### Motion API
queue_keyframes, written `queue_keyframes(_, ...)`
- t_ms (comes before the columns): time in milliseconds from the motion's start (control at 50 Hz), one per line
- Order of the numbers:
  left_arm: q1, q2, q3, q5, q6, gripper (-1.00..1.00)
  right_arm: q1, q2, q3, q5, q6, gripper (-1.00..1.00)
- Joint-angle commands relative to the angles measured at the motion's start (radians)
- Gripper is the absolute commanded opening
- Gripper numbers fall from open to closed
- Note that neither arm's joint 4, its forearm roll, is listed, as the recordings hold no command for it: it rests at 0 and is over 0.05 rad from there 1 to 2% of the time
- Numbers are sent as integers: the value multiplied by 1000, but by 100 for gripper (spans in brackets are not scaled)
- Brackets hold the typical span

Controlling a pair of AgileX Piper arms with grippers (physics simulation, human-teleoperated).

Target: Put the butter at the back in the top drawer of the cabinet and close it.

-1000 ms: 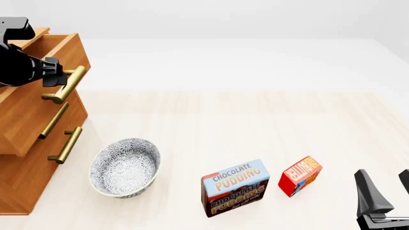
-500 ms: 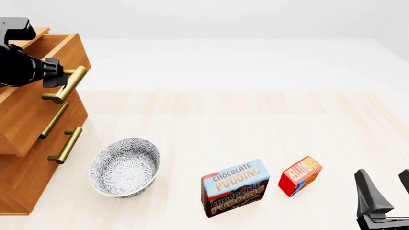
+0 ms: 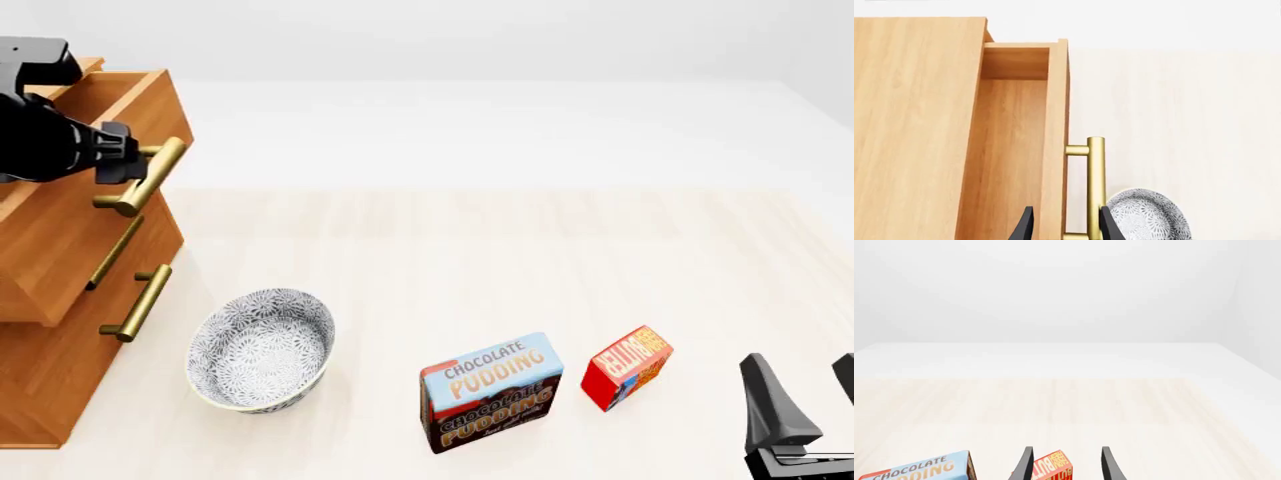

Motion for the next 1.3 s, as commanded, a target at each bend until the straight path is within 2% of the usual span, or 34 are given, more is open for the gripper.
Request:
queue_keyframes(20,-13,0,26,4,8,100,0,0,0,0,0,100)
queue_keyframes(360,-31,-31,-6,19,13,100,0,0,0,0,0,100)
queue_keyframes(1300,-84,-8,55,-33,26,100,0,0,0,0,0,100)
